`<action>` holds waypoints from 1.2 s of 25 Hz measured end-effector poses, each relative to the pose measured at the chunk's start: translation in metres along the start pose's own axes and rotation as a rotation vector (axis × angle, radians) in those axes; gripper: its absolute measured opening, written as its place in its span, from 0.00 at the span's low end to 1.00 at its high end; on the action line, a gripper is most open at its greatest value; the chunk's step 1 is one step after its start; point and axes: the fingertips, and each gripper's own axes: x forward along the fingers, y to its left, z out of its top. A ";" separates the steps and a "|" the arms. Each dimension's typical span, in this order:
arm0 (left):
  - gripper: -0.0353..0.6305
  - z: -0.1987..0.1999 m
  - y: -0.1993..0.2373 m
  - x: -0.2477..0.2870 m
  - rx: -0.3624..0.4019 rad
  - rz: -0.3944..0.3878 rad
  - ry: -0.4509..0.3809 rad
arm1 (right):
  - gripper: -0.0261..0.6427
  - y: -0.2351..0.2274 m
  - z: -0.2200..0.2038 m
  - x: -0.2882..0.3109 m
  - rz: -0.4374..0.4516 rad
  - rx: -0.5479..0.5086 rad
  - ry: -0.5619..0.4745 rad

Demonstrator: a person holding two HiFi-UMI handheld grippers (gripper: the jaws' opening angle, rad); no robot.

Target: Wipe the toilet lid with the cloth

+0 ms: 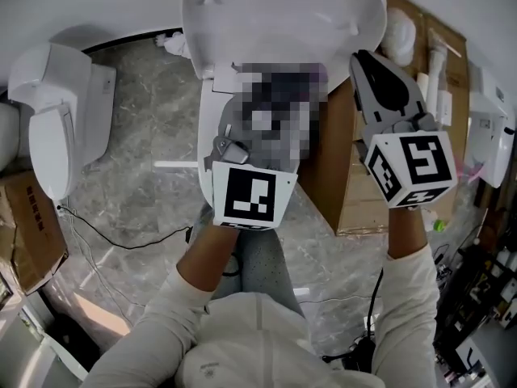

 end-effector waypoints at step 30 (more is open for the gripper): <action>0.15 0.050 0.004 -0.004 0.028 0.032 -0.019 | 0.31 -0.069 0.050 0.068 0.365 -0.345 0.278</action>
